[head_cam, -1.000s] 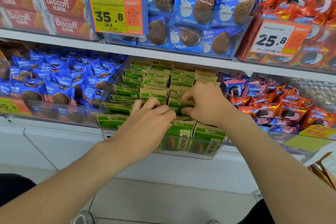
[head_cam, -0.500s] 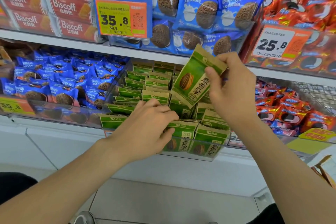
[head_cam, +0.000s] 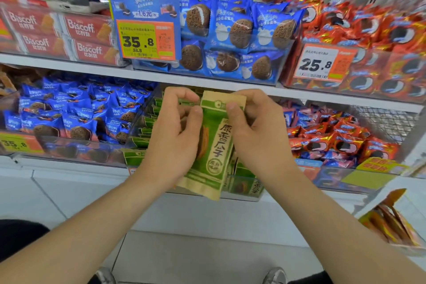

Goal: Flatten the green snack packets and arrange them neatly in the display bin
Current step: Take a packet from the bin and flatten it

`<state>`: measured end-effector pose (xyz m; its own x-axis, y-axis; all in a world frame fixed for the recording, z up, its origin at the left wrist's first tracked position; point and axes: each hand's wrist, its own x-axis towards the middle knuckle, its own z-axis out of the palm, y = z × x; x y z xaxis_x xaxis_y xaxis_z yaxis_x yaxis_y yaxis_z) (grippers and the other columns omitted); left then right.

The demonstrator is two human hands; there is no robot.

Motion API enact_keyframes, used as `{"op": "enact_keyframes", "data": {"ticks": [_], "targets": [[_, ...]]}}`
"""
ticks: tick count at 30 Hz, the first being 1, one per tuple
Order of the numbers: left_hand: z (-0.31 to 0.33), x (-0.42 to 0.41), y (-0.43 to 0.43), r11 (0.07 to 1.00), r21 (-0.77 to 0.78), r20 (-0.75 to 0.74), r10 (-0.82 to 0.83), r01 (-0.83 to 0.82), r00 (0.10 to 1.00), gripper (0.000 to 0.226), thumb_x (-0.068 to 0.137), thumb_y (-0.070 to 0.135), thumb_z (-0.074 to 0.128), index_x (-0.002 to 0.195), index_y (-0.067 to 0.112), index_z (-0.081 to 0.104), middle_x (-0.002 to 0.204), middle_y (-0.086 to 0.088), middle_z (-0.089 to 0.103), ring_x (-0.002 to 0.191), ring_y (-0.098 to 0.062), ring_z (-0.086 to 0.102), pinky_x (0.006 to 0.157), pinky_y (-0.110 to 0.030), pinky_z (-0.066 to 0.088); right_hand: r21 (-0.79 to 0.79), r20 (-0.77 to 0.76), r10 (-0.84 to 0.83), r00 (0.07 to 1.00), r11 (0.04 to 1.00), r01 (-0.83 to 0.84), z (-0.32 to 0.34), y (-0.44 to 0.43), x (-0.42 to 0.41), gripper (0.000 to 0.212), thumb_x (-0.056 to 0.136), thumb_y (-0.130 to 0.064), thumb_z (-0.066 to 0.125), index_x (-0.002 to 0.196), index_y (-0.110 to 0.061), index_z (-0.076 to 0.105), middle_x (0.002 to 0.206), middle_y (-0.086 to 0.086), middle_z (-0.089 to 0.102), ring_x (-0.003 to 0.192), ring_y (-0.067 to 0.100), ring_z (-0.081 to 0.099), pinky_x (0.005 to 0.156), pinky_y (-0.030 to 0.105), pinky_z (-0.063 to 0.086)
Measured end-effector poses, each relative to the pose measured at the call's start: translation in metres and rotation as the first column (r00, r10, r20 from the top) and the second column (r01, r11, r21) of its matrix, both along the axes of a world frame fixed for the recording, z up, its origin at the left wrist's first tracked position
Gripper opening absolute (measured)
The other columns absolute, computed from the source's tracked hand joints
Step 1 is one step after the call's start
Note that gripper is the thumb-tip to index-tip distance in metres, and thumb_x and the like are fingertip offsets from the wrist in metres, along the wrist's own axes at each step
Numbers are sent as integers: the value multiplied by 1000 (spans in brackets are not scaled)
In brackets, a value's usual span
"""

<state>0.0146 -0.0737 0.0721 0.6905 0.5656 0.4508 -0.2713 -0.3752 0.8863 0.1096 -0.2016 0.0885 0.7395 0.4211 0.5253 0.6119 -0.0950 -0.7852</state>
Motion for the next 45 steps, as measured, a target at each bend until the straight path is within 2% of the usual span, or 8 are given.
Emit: {"op": "enact_keyframes", "data": {"ticks": [6, 15, 20, 26, 33, 37, 42, 45], "targets": [[-1, 2, -2, 954, -297, -127, 12, -50, 992, 14, 114, 20, 47, 112, 26, 60, 105, -23, 73, 80, -28, 66, 71, -53, 59, 238, -617, 296, 729, 953, -185, 7, -3, -14, 24, 111, -27, 55, 118, -12, 73, 105, 7, 81, 95, 25, 78, 74, 40, 62], [2, 9, -7, 854, -520, -86, -82, 25, 993, 11, 109, 25, 57, 103, 21, 64, 86, 4, 75, 83, -13, 73, 74, -37, 60, 164, -641, 233, 732, 972, -166, 2, -5, -13, 31, 112, -27, 53, 112, -11, 79, 103, 10, 81, 96, 26, 79, 91, 49, 64], [7, 2, -19, 920, -372, -62, -154, 121, 986, 47, 97, 42, 72, 112, 0, 57, 93, -2, 77, 88, -20, 75, 89, -46, 61, 137, -517, 232, 824, 973, -188, 8, -9, -11, 26, 106, -24, 64, 102, -3, 78, 97, 15, 80, 92, 32, 79, 86, 50, 65], [9, 2, -14, 966, -189, -82, -192, 174, 978, 19, 104, 22, 64, 95, 6, 70, 93, -24, 67, 90, -41, 67, 94, -67, 56, 86, -350, 142, 926, 989, -119, 1, -9, -5, 43, 102, -35, 65, 86, 5, 68, 91, 39, 63, 76, 44, 64, 88, 67, 56], [6, -3, -8, 948, -165, -125, -295, 273, 947, 21, 109, 21, 58, 98, 10, 71, 104, -27, 67, 106, -45, 68, 92, -54, 63, 118, -577, 206, 790, 979, -168, 2, -20, -3, 34, 107, -28, 63, 102, 2, 78, 100, 19, 79, 90, 26, 76, 91, 44, 62], [5, -5, -5, 944, -212, -121, -282, 253, 952, 19, 110, 22, 56, 99, 12, 69, 105, -30, 67, 103, -49, 67, 91, -60, 62, 81, -463, 195, 865, 981, -178, 3, -18, -7, 29, 103, -32, 69, 95, -6, 80, 96, 11, 80, 97, 32, 77, 95, 51, 62], [6, -5, 2, 880, -427, 2, -229, 208, 973, 27, 113, 21, 49, 90, 18, 64, 90, -7, 73, 87, -26, 71, 77, -46, 62, -187, -339, 188, 922, 947, -262, 11, -17, -22, 15, 97, -39, 75, 108, -30, 70, 97, -5, 78, 80, 7, 73, 66, 20, 58], [9, -3, 5, 813, -554, 66, -172, 180, 983, 27, 114, 21, 47, 91, 16, 60, 88, -8, 71, 81, -21, 71, 73, -42, 61, -174, -473, 218, 854, 927, -333, 10, -15, -30, 28, 95, -36, 77, 117, -28, 62, 98, 2, 79, 78, 15, 75, 67, 29, 61]]}}
